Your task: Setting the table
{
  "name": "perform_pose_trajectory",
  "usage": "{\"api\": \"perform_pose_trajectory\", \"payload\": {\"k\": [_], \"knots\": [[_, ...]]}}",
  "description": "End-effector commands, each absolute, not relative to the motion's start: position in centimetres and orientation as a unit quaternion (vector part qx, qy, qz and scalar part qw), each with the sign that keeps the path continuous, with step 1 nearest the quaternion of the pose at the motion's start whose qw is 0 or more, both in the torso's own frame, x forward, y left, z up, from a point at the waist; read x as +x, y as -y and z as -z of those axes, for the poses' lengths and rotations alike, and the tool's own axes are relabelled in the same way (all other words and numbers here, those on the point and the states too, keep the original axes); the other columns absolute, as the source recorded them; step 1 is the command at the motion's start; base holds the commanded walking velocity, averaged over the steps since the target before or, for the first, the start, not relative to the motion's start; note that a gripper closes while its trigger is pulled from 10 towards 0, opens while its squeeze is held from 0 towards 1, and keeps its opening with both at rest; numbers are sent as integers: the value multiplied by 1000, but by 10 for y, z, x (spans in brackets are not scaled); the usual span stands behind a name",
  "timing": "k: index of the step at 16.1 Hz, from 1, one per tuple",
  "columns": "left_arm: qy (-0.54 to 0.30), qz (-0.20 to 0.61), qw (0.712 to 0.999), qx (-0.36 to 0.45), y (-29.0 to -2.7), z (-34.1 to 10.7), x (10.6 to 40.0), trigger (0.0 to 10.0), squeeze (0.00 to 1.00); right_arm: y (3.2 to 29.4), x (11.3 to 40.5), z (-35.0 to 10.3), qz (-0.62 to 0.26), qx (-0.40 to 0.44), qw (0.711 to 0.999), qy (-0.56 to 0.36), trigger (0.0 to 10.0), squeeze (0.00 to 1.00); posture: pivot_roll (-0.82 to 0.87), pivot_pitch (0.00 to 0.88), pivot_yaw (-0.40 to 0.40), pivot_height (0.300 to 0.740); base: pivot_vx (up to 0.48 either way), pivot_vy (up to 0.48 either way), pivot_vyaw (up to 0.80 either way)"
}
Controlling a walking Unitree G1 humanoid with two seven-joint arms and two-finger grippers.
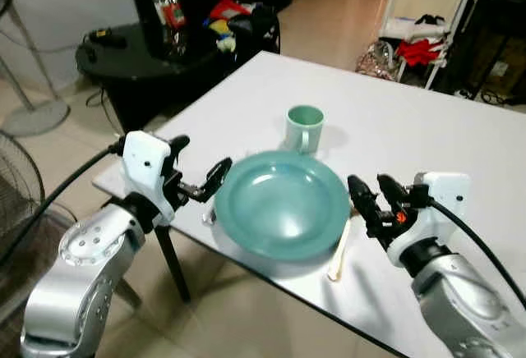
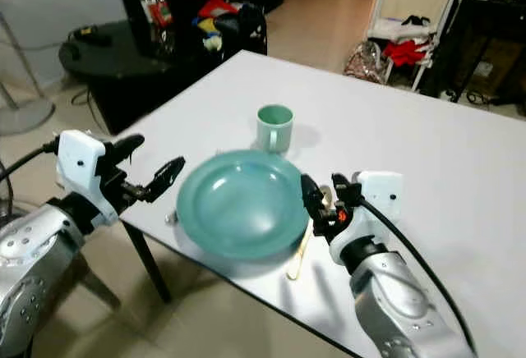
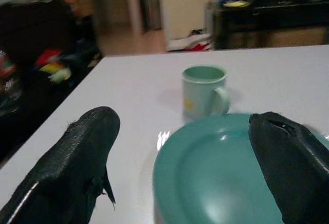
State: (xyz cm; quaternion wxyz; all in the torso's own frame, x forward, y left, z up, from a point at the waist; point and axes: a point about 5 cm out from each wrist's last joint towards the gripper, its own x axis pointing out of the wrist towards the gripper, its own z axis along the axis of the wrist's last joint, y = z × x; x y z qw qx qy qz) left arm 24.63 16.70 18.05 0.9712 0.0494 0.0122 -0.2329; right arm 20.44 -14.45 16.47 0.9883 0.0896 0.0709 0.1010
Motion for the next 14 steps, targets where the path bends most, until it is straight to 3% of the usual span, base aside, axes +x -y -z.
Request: {"api": "perform_pose_trajectory", "payload": {"k": [1, 2, 4, 5, 11, 14], "knots": [[-20, 219, 974, 61, -170, -179, 247, 10000, 0, 141, 205, -165, -110, 87, 989, -58, 10000, 314, 29, 0, 31, 740, 0, 0, 800], [-19, 213, 975, 62, -169, -179, 248, 10000, 0, 139, 205, -165, -119, 87, 988, -50, 10000, 635, 30, 0, 33, 740, 0, 0, 800], [-16, 211, 975, 63, -167, -181, 250, 10000, 0, 135, 205, -165, -136, 88, 986, -38, 10000, 910, 33, 0, 34, 740, 0, 0, 800], [-15, 208, 976, 66, -168, -181, 250, 10000, 0, 133, 205, -166, -142, 93, 985, -31, 10000, 1000, 33, 0, 30, 740, 0, 0, 800], [-5, 196, 978, 75, -168, -185, 253, 10000, 0, 132, 206, -168, -157, 116, 981, -2, 10000, 1000, 43, 0, 30, 740, 0, 0, 769], [7, 158, 984, 79, -172, -189, 260, 10000, 0, 144, 215, -176, -125, 79, 988, 36, 10000, 1000, 42, 0, 36, 740, 0, 0, 779]]}}
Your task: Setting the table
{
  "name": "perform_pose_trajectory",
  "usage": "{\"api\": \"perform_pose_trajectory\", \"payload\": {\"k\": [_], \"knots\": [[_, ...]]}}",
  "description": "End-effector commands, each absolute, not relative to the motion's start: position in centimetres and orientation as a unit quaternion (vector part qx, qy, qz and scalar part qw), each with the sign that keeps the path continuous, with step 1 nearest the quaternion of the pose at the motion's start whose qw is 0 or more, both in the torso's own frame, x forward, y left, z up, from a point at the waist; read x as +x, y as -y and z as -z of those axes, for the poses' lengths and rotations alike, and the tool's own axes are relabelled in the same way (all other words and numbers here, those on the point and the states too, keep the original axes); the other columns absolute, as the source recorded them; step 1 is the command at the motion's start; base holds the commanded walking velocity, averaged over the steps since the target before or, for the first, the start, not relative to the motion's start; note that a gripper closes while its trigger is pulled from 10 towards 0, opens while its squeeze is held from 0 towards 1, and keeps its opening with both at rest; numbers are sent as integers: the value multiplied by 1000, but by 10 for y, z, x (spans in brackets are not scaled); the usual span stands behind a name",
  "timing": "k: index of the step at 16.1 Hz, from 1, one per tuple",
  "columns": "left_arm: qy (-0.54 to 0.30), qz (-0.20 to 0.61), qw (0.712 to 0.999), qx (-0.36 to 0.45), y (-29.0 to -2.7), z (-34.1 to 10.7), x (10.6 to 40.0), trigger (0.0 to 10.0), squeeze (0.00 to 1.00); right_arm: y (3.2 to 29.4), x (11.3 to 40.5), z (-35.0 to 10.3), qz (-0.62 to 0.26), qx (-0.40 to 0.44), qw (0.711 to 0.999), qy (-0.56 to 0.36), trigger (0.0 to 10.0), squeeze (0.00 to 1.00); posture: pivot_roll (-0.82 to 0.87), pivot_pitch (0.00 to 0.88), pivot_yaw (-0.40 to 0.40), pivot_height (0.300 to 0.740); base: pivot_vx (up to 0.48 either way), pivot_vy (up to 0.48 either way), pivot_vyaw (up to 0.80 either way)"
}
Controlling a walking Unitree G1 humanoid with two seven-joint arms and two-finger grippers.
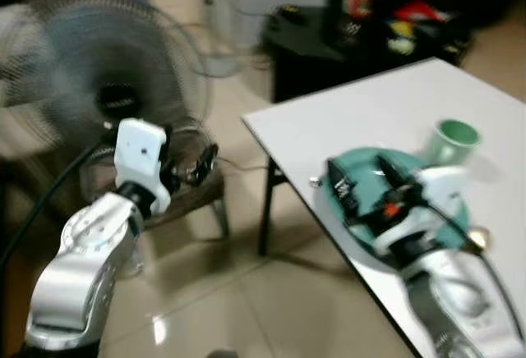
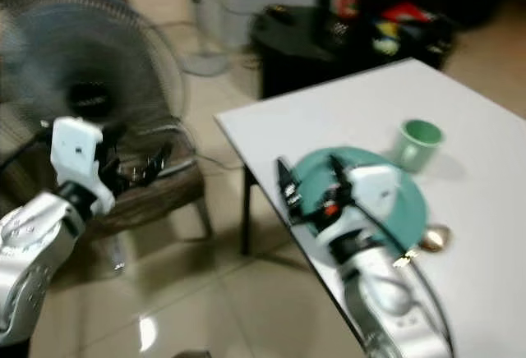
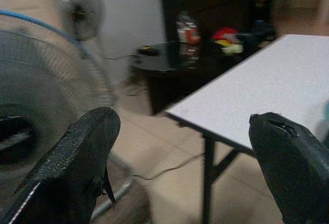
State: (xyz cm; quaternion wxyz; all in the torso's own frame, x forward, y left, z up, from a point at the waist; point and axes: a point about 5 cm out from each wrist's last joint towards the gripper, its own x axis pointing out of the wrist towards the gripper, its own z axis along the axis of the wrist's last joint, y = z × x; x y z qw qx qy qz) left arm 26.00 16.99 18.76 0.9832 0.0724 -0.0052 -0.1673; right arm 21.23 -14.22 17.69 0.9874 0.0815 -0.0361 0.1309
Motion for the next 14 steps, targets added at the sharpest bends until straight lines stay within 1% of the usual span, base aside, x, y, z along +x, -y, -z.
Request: {"api": "perform_pose_trajectory", "payload": {"k": [1, 3, 4, 5, 7, 9, 14], "knots": [[8, 158, 984, 87, -172, -189, 260, 10000, 0, 147, 216, -176, -118, 72, 990, 38, 10000, 1000, 42, 0, 36, 740, 0, 0, 800], [6, 150, 984, 91, -174, -186, 261, 10000, 0, 145, 215, -173, -124, 46, 991, 27, 10000, 1000, 36, 0, 41, 740, 0, 0, 800], [6, 142, 985, 99, -174, -185, 261, 10000, 0, 141, 215, -169, -129, 12, 991, 14, 10000, 1000, 37, 0, 43, 740, 0, 0, 800], [12, 139, 985, 101, -173, -186, 262, 10000, 0, 142, 216, -169, -107, -10, 994, 24, 10000, 1000, 40, 0, 45, 740, 0, 0, 800], [19, 147, 983, 106, -169, -187, 262, 10000, 0, 142, 218, -167, -100, 2, 995, 17, 10000, 1000, 42, 0, 46, 740, 0, 0, 800], [18, 146, 984, 105, -169, -186, 261, 10000, 0, 140, 217, -165, -112, 49, 992, 1, 10000, 1000, 36, 0, 43, 740, 0, 0, 800], [17, 134, 987, 92, -169, -183, 261, 10000, 0, 134, 215, -164, -148, 79, 986, 4, 10000, 1000, 37, 0, 47, 740, 0, 0, 800]]}}
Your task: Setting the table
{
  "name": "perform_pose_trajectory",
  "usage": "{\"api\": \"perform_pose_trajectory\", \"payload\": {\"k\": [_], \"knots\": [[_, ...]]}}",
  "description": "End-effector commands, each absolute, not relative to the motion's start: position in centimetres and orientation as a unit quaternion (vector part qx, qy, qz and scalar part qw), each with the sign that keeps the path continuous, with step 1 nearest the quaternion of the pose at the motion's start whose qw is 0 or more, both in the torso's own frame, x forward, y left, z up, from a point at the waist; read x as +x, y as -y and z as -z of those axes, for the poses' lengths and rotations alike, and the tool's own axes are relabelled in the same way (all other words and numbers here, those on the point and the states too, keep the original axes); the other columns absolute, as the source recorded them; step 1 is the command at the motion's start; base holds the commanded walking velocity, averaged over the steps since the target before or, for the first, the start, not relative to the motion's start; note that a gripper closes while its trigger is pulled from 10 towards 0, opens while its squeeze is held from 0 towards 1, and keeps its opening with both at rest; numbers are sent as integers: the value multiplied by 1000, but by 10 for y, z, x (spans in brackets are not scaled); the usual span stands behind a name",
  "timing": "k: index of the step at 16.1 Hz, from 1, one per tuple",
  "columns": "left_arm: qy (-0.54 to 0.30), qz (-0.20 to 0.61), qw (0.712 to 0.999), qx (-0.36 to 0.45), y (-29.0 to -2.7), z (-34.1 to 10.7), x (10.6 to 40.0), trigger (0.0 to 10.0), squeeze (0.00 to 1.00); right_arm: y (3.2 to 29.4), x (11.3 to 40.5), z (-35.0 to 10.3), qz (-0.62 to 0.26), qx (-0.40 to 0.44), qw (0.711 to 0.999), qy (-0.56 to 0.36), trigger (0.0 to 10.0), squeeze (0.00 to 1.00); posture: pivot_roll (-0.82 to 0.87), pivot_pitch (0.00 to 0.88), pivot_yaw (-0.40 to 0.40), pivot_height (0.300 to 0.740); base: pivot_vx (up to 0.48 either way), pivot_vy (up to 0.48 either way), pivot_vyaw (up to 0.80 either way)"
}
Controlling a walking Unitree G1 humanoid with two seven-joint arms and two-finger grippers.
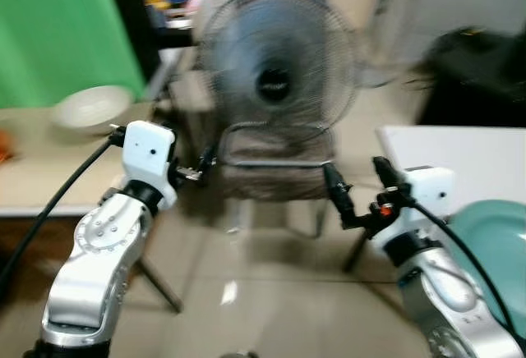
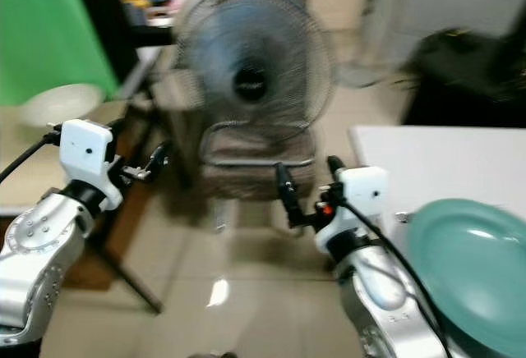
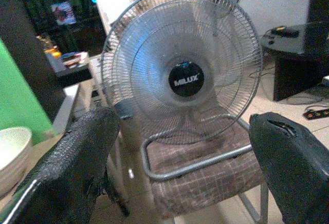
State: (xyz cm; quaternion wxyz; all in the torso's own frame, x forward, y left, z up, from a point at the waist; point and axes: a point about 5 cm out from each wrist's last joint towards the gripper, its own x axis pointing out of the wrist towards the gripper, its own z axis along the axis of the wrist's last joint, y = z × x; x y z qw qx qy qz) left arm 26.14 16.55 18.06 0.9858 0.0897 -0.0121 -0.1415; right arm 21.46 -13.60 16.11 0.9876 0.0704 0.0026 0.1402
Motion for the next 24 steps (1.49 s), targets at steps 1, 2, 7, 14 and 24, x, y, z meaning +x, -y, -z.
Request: {"api": "perform_pose_trajectory", "payload": {"k": [1, 2, 7, 14, 24], "knots": [[14, 128, 988, 87, -171, -181, 260, 10000, 0, 134, 215, -163, -151, 81, 985, 1, 10000, 1000, 37, 0, 47, 740, 0, 0, 800], [9, 120, 989, 84, -174, -178, 260, 10000, 0, 134, 214, -161, -157, 84, 984, -3, 10000, 1000, 41, 0, 35, 740, 0, 0, 800], [9, 119, 989, 88, -176, -178, 256, 10000, 0, 133, 221, -155, -174, 67, 982, -8, 10000, 1000, 53, 0, 28, 740, 156, 0, 640], [13, 121, 989, 88, -176, -180, 256, 10000, 0, 132, 227, -154, -186, 69, 980, -5, 10000, 1000, 60, 0, 17, 740, 285, 0, 343], [13, 127, 987, 93, -176, -180, 255, 10000, 0, 127, 232, -154, -202, 66, 977, 0, 10000, 1000, 76, 0, -3, 740, 300, 0, 320]]}}
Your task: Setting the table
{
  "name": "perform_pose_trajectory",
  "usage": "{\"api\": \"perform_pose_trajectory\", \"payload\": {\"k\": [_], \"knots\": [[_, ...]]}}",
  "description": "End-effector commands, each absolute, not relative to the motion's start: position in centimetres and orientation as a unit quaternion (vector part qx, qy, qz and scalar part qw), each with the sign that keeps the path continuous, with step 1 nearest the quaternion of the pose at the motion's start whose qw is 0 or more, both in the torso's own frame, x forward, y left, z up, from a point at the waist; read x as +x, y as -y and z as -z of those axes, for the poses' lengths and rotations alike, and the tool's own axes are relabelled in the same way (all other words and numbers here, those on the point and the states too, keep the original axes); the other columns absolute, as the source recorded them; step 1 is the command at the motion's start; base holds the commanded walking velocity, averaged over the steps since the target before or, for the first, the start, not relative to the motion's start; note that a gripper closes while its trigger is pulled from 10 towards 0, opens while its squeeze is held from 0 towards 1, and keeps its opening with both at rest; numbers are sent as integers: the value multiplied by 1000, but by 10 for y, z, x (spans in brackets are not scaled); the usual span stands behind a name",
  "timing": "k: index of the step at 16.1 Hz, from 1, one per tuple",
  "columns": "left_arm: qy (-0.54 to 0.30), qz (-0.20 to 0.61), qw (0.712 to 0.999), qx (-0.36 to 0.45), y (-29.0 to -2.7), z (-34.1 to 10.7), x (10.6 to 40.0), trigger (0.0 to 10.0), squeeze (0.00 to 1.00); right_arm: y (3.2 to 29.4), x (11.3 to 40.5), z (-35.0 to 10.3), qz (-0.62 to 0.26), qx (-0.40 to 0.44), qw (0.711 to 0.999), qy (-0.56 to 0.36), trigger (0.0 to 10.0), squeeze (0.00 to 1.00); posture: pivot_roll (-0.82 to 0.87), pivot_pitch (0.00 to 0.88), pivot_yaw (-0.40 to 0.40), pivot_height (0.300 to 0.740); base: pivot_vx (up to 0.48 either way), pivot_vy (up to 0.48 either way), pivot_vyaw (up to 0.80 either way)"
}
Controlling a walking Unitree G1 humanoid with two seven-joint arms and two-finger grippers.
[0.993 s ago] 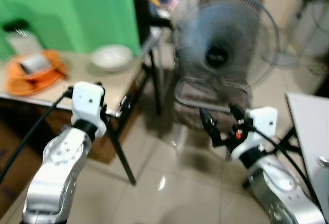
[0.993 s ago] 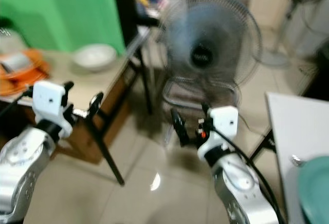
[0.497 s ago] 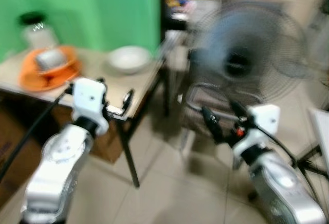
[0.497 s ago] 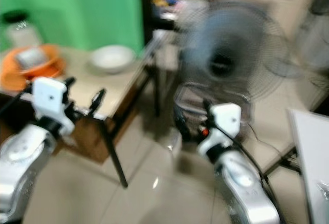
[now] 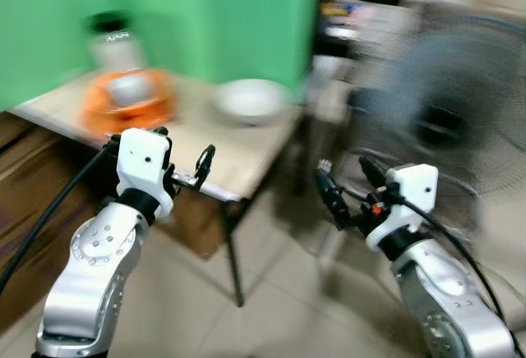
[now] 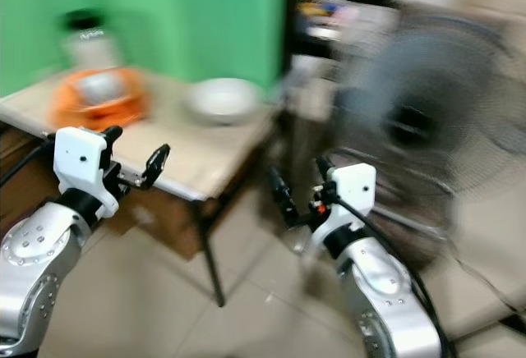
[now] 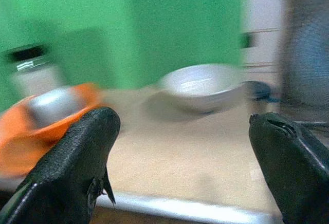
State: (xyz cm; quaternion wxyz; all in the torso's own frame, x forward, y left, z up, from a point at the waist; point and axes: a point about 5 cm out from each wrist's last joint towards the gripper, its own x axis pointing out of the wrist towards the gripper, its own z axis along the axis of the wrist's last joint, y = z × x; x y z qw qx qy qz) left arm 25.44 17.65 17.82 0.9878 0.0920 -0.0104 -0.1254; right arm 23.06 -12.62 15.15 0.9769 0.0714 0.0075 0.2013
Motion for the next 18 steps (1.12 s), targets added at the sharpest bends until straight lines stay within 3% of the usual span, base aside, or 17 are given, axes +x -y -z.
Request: {"api": "perform_pose_trajectory", "payload": {"k": [1, 7, 8, 10, 18], "knots": [[14, 128, 987, 94, -176, -180, 255, 10000, 0, 127, 232, -154, -200, 70, 977, 0, 10000, 1000, 76, 0, -3, 740, 300, 0, 0], [13, 135, 986, 95, -175, -180, 256, 10000, 0, 127, 233, -152, -195, 76, 978, -4, 10000, 1000, 78, 0, -1, 740, 303, 0, 0], [12, 135, 986, 95, -175, -180, 256, 10000, 0, 128, 234, -150, -181, 78, 980, -8, 10000, 47, 79, 0, 2, 740, 322, 0, 0], [12, 135, 986, 96, -175, -180, 257, 10000, 0, 130, 234, -149, -170, 81, 982, -13, 10000, 0, 78, 0, 7, 740, 326, 0, 0], [13, 136, 986, 99, -175, -181, 258, 10000, 0, 126, 236, -149, -183, 69, 981, -16, 10000, 0, 82, 0, 6, 740, 333, 0, 0]]}}
